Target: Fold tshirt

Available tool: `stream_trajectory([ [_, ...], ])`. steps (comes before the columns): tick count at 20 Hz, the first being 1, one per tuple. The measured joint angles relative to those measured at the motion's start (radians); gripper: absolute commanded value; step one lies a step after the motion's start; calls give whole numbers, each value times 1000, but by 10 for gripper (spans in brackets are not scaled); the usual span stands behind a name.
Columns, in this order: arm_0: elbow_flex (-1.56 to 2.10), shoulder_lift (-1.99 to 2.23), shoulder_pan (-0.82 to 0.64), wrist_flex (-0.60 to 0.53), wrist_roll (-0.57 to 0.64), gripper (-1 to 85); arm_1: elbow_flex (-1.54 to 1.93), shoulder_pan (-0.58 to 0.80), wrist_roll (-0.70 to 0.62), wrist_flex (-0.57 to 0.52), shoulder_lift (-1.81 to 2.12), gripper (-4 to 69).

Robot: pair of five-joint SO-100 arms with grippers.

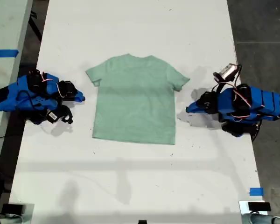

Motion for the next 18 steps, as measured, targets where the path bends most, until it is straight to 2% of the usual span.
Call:
stream_trajectory([
  [3, -103, -123, 3, -18, 0, 1, -175, 32, -57, 5, -204, 4],
  [7, -357, -425, 0, -20, 55, 1, -477, 124, -206, 25, -558, 4],
  [18, -1009, -1009, -258, 172, 365, 1, -1173, 482, -594, 284, -1175, 3],
])
